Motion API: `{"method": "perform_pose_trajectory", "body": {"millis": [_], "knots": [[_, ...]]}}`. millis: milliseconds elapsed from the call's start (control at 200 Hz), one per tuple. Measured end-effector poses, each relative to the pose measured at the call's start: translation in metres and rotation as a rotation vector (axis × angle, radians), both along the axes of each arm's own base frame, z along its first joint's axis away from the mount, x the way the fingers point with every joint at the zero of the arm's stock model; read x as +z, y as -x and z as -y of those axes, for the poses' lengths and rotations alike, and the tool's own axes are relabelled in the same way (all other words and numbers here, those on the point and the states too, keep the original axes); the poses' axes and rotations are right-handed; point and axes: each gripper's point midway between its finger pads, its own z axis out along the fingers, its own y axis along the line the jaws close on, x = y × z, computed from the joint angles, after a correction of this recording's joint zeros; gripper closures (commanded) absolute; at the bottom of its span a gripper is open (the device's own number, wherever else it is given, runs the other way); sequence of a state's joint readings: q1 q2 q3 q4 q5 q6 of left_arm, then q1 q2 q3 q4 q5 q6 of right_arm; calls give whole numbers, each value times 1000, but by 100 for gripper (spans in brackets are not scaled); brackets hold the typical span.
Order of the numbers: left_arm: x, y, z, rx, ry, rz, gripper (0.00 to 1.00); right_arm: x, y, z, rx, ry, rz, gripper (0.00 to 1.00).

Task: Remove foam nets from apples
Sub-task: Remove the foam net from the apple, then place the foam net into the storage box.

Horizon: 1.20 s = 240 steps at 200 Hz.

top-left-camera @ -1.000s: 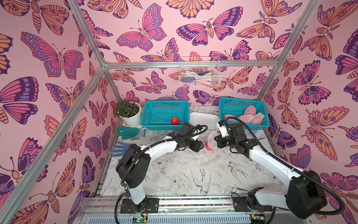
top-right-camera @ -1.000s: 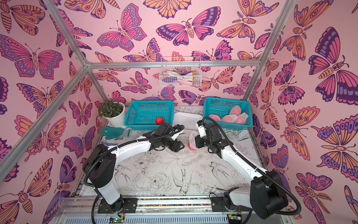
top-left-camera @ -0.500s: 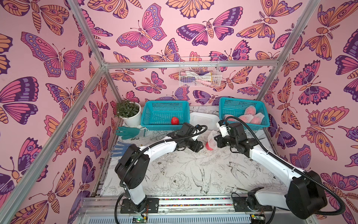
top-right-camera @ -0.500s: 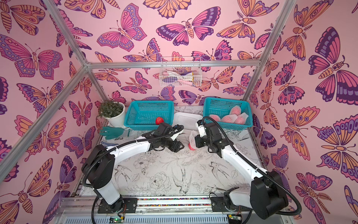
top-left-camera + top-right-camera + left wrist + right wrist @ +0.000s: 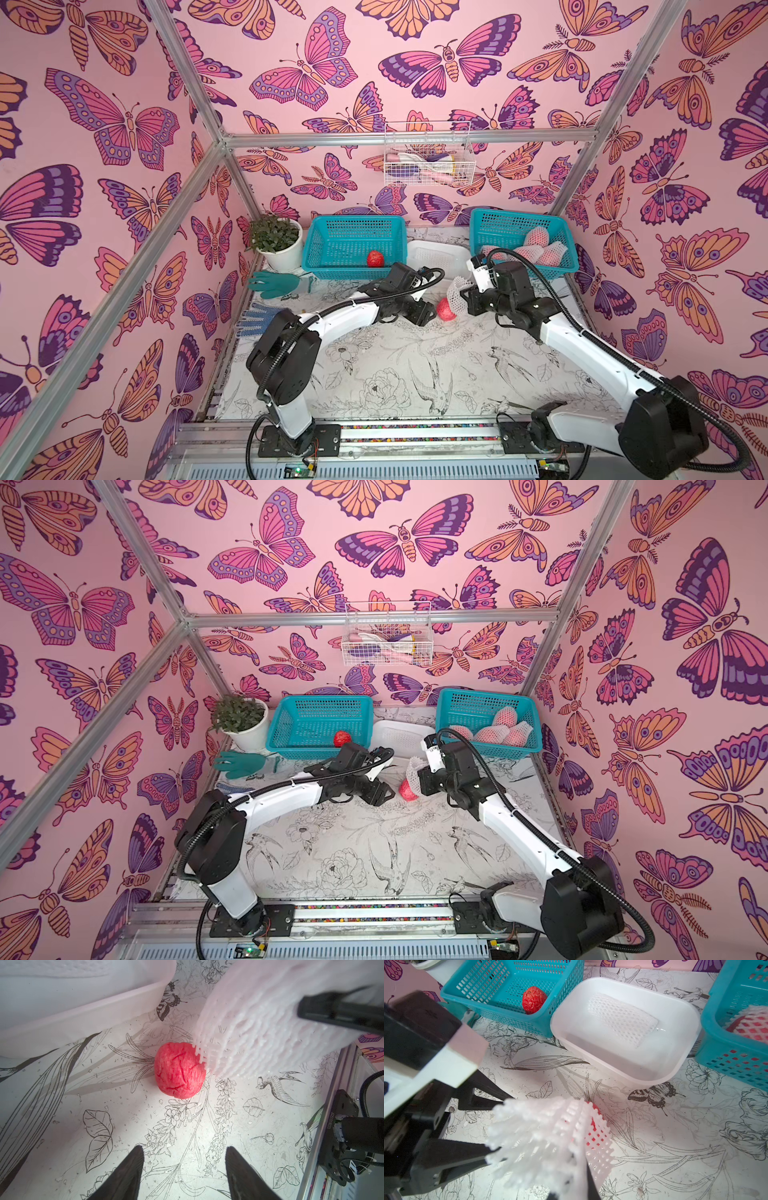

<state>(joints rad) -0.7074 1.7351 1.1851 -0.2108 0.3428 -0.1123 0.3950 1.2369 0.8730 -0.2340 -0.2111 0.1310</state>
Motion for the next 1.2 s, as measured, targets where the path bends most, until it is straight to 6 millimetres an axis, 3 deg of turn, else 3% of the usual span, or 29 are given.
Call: {"method": "perform_pose_trajectory", "body": {"millis": [225, 356, 511, 636, 736, 917, 1087, 1202], "knots": [[0, -1, -1, 2, 0, 0, 35, 4, -4, -2, 1, -3, 5, 100], [0, -3, -5, 13, -1, 0, 35, 20, -16, -3, -10, 7, 42, 100], [6, -9, -19, 48, 2, 14, 35, 54, -53, -3, -43, 70, 136, 100], [17, -18, -33, 90, 8, 42, 35, 63, -95, -1, -84, 184, 172, 100], [25, -26, -46, 126, 14, 62, 35, 50, -129, -2, -97, 282, 170, 100], [29, -39, -77, 205, 7, 74, 34, 9, -168, -5, -89, 459, 95, 100], [26, -46, -110, 277, -16, 61, 35, -15, -175, -16, -52, 588, 47, 100], [26, -47, -119, 289, -27, 59, 34, -24, -173, -30, -29, 644, 25, 100]]}}
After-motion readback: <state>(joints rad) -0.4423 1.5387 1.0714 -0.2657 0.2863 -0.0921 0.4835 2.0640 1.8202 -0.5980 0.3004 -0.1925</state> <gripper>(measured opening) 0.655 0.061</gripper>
